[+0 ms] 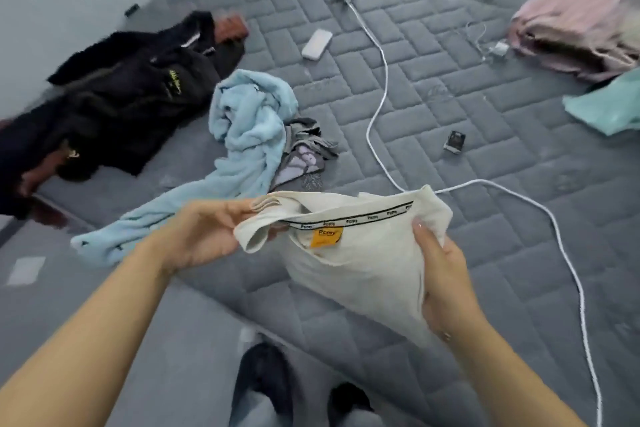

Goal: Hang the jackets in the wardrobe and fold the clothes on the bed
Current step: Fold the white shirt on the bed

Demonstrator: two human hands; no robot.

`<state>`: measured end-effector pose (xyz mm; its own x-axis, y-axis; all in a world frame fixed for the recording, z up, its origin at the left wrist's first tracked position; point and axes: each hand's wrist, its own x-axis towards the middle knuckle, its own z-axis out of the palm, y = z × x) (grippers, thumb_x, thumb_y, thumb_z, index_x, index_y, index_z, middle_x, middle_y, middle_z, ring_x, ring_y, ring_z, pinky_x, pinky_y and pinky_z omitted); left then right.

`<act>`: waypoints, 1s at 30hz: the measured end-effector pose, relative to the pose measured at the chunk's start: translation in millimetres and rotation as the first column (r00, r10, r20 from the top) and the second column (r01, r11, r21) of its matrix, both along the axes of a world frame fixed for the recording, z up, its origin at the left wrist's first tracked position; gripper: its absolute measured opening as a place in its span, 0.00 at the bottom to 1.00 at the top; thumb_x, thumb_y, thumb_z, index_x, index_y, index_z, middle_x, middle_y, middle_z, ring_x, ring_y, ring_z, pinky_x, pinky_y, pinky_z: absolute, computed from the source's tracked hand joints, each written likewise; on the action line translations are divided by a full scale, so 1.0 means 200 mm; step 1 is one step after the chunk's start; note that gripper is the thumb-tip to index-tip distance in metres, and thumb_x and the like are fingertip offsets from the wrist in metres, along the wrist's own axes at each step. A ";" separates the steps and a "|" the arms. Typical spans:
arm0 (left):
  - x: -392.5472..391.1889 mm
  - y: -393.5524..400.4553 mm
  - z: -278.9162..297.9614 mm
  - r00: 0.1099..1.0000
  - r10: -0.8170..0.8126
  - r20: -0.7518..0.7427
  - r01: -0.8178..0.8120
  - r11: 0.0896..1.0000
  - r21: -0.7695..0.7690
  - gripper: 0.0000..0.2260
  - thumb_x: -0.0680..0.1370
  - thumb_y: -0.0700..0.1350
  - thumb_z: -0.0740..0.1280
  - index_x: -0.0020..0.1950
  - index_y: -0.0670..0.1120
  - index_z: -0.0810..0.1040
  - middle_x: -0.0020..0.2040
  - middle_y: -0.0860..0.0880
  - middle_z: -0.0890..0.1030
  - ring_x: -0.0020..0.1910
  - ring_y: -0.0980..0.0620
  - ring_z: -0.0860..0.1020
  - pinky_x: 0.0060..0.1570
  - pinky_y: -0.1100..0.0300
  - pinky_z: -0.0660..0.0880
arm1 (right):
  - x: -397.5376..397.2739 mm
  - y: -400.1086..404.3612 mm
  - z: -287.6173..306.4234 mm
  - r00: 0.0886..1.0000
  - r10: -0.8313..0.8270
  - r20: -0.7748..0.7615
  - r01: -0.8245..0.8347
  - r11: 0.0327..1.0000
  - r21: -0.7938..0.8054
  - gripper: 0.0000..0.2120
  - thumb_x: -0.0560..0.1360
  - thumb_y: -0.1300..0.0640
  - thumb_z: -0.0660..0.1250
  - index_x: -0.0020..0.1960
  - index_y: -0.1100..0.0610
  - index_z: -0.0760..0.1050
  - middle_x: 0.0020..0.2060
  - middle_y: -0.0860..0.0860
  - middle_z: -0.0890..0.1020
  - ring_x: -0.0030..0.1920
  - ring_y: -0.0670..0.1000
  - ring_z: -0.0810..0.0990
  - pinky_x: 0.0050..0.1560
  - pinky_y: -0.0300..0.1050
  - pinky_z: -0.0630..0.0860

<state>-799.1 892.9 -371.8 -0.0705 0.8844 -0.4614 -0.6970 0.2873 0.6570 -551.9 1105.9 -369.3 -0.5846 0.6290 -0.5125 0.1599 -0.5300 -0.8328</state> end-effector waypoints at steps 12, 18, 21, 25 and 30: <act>0.65 -1.17 1.01 0.171 0.355 -0.919 -0.818 0.571 0.068 0.09 0.76 0.52 0.69 0.38 0.51 0.78 0.32 0.55 0.76 0.30 0.57 0.71 0.36 0.64 0.70 | -0.49 -0.77 1.02 0.742 0.617 -0.263 -0.669 0.706 -0.232 0.17 0.78 0.47 0.64 0.61 0.56 0.80 0.57 0.58 0.83 0.57 0.59 0.82 0.60 0.57 0.75; 1.05 -1.83 1.27 0.003 0.760 -0.650 -0.924 0.251 0.289 0.15 0.76 0.57 0.70 0.58 0.52 0.81 0.58 0.57 0.83 0.64 0.53 0.76 0.67 0.50 0.71 | -0.55 -1.49 1.40 0.471 0.835 -0.286 -0.874 0.397 -0.280 0.19 0.78 0.44 0.62 0.56 0.57 0.84 0.55 0.56 0.84 0.53 0.56 0.84 0.49 0.49 0.81; 1.31 -2.10 1.36 -0.029 0.869 -0.494 -0.945 0.138 0.297 0.31 0.64 0.65 0.76 0.63 0.55 0.80 0.65 0.48 0.79 0.64 0.50 0.77 0.56 0.55 0.78 | -0.50 -1.87 1.55 0.339 0.865 -0.370 -0.917 0.217 -0.334 0.21 0.79 0.46 0.63 0.66 0.58 0.76 0.62 0.56 0.80 0.62 0.57 0.79 0.67 0.52 0.70; 1.63 -2.31 1.45 -0.320 0.835 -0.448 -0.935 -0.204 0.289 0.38 0.55 0.59 0.83 0.61 0.46 0.80 0.55 0.43 0.84 0.52 0.44 0.84 0.42 0.56 0.81 | -0.43 -2.35 1.73 0.111 0.902 -0.418 -0.932 -0.051 -0.358 0.21 0.80 0.48 0.63 0.67 0.60 0.76 0.63 0.56 0.79 0.64 0.57 0.77 0.71 0.51 0.66; 1.95 -2.56 1.66 -0.652 0.649 -0.391 -0.758 -0.548 0.353 0.16 0.70 0.53 0.72 0.54 0.48 0.84 0.52 0.44 0.85 0.49 0.46 0.85 0.37 0.58 0.80 | -0.37 -2.89 1.89 -0.122 0.873 -0.471 -0.916 -0.281 -0.285 0.18 0.79 0.51 0.64 0.62 0.63 0.79 0.54 0.59 0.84 0.52 0.57 0.84 0.54 0.55 0.79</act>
<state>-408.3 381.6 -39.1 -0.6311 -0.7739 -0.0523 0.2466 -0.2641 0.9324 -626.9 527.5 9.5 -0.3098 -0.8912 -0.3312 0.7837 -0.0421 -0.6198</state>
